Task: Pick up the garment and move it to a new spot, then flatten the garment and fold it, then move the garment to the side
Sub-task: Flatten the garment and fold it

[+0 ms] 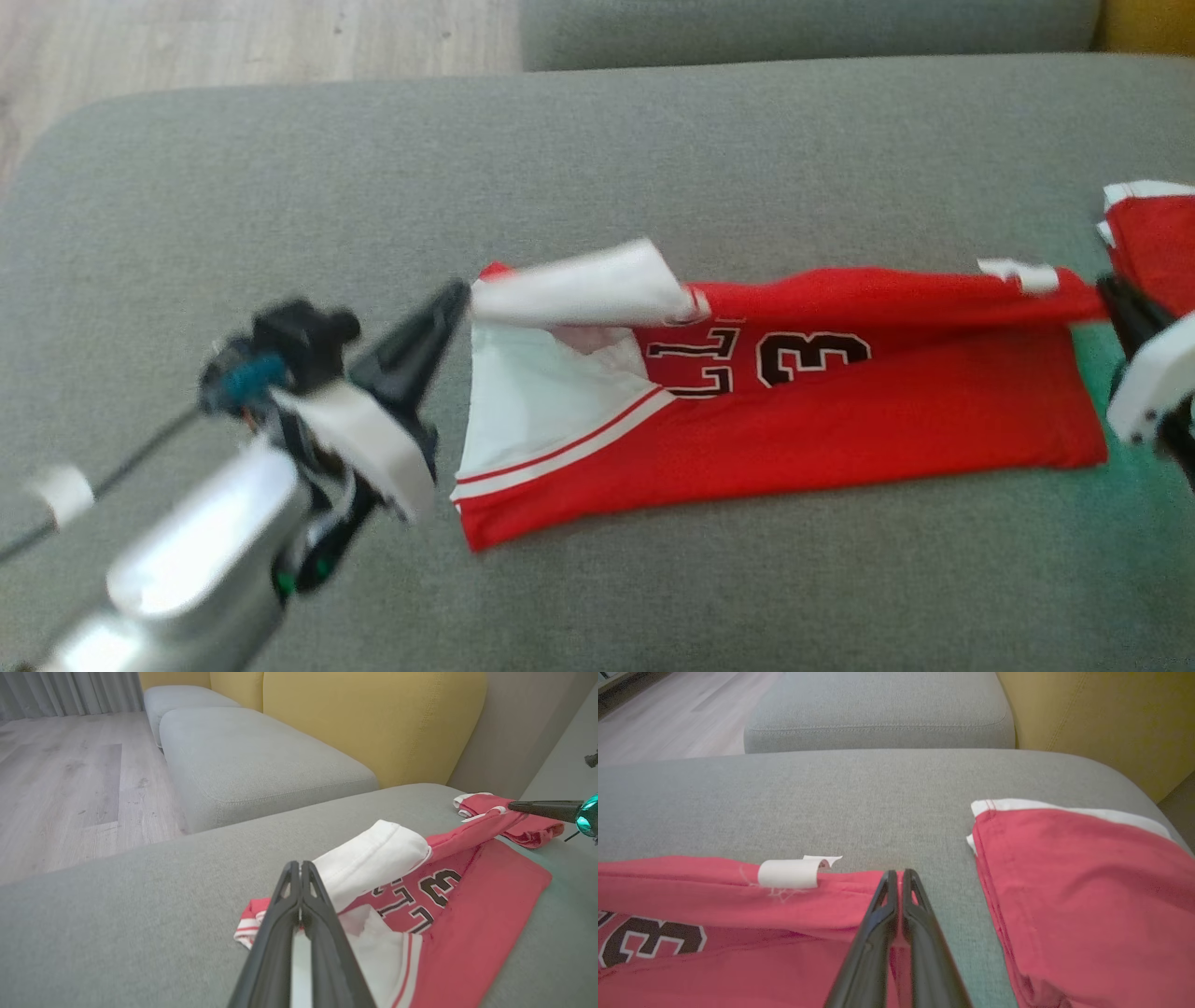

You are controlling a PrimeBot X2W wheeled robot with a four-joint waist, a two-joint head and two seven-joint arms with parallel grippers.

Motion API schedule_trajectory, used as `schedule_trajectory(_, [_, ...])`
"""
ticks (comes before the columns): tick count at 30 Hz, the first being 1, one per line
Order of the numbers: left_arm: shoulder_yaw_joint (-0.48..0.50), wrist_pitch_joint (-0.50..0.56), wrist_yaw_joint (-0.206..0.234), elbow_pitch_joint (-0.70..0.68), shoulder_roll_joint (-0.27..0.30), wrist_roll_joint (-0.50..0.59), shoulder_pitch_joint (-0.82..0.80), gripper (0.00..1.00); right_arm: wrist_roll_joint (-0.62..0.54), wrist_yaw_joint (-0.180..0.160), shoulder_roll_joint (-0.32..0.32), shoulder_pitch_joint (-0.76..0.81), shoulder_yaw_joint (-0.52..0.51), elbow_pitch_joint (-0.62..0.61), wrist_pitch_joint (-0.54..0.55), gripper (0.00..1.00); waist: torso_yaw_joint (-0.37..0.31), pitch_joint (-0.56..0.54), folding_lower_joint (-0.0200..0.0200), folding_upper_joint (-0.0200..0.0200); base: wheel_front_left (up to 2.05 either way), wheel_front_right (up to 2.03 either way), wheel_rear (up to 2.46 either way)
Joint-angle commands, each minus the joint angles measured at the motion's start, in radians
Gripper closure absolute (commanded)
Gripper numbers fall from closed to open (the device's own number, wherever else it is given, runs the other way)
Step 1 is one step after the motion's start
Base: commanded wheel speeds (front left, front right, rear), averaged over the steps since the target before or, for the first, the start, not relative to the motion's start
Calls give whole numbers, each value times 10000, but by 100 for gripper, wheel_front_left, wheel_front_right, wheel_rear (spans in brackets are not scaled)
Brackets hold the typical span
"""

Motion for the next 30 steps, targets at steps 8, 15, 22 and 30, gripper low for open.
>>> schedule_trajectory(8, [35,177,958,-2038,764,-265,1313,100,-329,-9,-50,1096,-609,176,-213,100,301,-132,3,-1,0,0,0])
schedule_trajectory(15, [13,-599,1338,-1948,322,-480,2251,0,-660,-9,252,1857,-1225,236,-862,0,388,-262,3,-1,0,0,0])
schedule_trajectory(22, [305,-2272,2980,-1155,-658,285,3683,0,-1495,-9,1123,3269,-2499,45,-2125,0,207,-820,3,-1,0,0,0])
schedule_trajectory(30, [1399,-2431,4116,-1698,-1756,2194,4959,0,-1712,-9,2077,3652,-4121,-104,-2152,0,449,-1120,3,-1,0,0,0])
